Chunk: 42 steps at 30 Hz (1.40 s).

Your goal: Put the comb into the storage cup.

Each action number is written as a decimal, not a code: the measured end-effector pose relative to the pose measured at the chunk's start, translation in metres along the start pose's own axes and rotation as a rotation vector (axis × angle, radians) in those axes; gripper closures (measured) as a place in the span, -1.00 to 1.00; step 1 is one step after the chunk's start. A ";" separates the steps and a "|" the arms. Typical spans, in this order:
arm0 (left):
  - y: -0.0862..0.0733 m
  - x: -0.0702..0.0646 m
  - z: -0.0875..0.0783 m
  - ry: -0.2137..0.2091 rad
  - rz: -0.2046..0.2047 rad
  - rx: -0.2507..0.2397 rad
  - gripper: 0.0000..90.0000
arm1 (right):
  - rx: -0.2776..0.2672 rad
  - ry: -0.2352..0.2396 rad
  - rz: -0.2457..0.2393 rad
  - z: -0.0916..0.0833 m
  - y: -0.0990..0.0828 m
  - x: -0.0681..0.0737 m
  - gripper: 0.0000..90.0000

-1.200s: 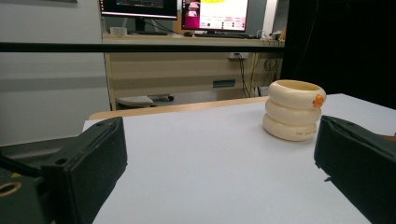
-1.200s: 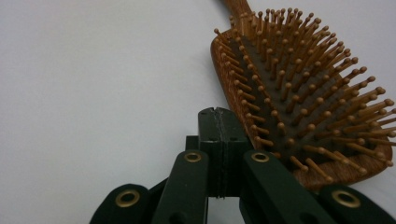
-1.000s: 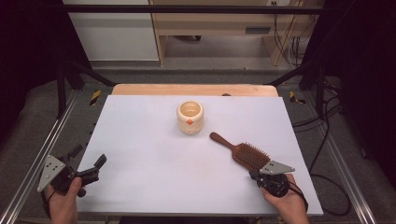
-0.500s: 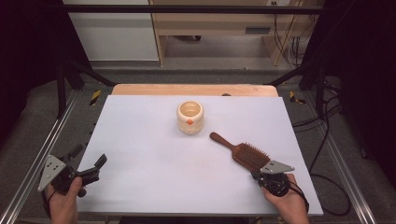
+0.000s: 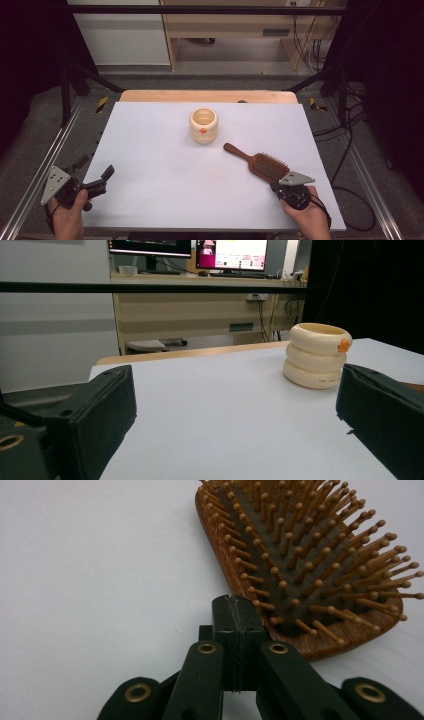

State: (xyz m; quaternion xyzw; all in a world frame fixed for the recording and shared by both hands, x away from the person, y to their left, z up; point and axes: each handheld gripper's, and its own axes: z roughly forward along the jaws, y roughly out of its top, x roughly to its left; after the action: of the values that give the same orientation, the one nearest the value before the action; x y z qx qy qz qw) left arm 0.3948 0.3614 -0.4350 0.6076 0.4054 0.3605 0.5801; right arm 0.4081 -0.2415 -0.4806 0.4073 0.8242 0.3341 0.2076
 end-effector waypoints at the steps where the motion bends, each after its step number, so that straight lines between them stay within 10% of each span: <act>1: 0.000 0.000 0.000 0.000 0.000 0.000 -0.94 | 0.000 0.000 0.000 0.000 0.000 0.000 1.00; 42: 0.000 -0.002 0.002 0.009 0.022 0.008 -0.95 | -0.008 -0.111 0.118 0.015 0.011 -0.031 1.00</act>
State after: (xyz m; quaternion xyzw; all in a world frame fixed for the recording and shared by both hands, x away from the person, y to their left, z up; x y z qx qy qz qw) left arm 0.3956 0.3587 -0.4353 0.6126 0.4026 0.3678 0.5721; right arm 0.4415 -0.2563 -0.4814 0.4722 0.7848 0.3257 0.2347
